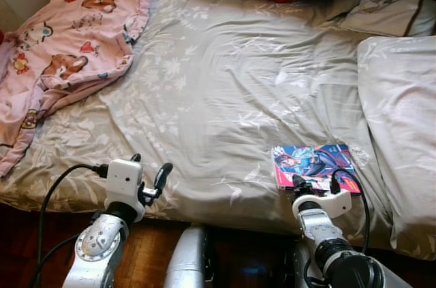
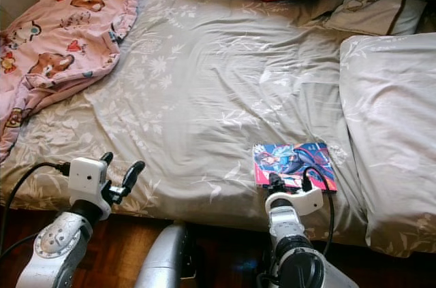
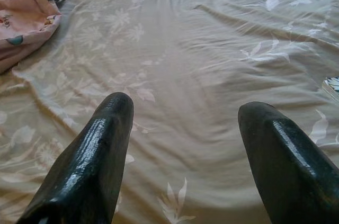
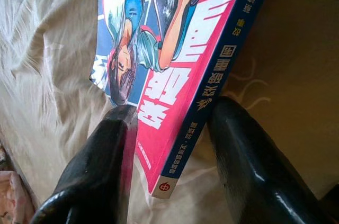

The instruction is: Clean up the room

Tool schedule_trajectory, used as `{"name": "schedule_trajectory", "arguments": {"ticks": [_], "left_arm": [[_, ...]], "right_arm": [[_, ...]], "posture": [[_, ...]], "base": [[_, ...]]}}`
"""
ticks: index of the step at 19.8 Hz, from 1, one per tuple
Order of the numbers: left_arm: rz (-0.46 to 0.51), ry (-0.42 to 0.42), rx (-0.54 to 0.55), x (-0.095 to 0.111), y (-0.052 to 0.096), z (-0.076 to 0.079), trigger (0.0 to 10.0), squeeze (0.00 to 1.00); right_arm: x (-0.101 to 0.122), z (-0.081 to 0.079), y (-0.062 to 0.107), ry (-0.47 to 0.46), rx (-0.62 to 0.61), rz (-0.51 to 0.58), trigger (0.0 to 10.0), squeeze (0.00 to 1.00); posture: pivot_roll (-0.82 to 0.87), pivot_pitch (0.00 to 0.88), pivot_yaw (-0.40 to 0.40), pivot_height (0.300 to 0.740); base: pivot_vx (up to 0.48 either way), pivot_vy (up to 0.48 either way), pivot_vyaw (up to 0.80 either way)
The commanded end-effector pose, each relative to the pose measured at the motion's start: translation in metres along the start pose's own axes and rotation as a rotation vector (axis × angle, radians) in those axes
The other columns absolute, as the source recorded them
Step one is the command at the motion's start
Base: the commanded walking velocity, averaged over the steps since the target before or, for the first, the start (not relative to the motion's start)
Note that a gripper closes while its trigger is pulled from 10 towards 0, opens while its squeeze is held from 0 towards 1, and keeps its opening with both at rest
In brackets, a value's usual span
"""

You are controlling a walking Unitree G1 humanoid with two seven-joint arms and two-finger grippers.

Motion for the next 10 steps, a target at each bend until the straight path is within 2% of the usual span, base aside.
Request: {"name": "schedule_trajectory", "arguments": {"ticks": [1, 7, 10], "left_arm": [[-0.017, -0.015, 0.015, -0.005, 0.005, -0.005, 10.0, 0.0], [-0.022, -0.018, 0.017, -0.006, 0.006, -0.006, 10.0, 0.0], [-0.028, -0.017, 0.016, -0.007, 0.007, -0.006, 10.0, 0.0]], "right_arm": [[-0.008, 0.006, 0.002, 0.004, -0.026, -0.022, 10.0, 0.0], [-0.025, 0.003, 0.003, 0.036, -0.023, -0.075, 10.0, 0.0], [-0.019, 0.02, 0.005, 0.047, -0.113, -0.049, 10.0, 0.0]], "posture": [[0.24, 0.221, 0.107, 0.642], [0.24, 0.227, 0.107, 0.642], [0.23, 0.235, 0.105, 0.642]], "base": [[0.0, 0.0, 0.0], [0.0, 0.0, 0.0], [0.0, 0.0, 0.0]]}}
Point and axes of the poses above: a point about 5 cm out from each wrist's last joint towards the gripper, its own y axis pointing back from the gripper into the wrist, its own x axis along the axis of the wrist's last joint, z = x × y, the point moved 6 cm from there along -y, pointing out of the wrist towards the gripper, and after that the axes turned 9 degrees about y, right-handed, at the moved point
